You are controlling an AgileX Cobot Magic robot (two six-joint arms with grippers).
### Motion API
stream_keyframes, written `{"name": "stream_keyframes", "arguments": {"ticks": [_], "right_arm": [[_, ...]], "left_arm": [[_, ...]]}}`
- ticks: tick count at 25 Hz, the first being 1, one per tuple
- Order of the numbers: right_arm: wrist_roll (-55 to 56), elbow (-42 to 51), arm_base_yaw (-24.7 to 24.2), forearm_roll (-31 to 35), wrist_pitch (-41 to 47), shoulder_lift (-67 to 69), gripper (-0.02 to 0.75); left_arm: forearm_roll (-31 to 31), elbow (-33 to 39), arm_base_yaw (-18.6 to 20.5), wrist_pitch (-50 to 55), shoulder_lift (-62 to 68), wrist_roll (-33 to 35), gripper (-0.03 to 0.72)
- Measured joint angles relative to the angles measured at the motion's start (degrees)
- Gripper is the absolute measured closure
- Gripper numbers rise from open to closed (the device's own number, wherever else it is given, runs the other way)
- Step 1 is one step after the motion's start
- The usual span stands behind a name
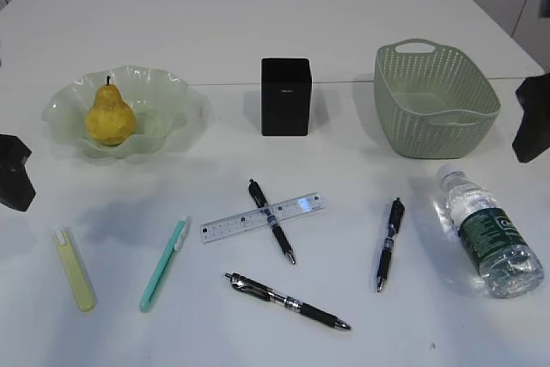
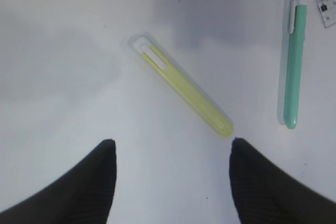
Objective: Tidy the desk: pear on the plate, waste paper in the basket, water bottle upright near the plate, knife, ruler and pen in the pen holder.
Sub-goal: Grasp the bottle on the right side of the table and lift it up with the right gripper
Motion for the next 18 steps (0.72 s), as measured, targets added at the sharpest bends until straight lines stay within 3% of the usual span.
{"name": "stream_keyframes", "arguments": {"ticks": [9,18], "right_arm": [[-0.42,-1.39,0.13,0.0,-1.31,11.33,0.204],[-0.64,-10.22,2.48,-1.57,-2.04,21.09,0.203]], "left_arm": [[-0.58,0.0,0.0,0.18,0.0,0.0,0.213],[-0.78,0.0,0.0,0.69,0.0,0.0,0.213]]}}
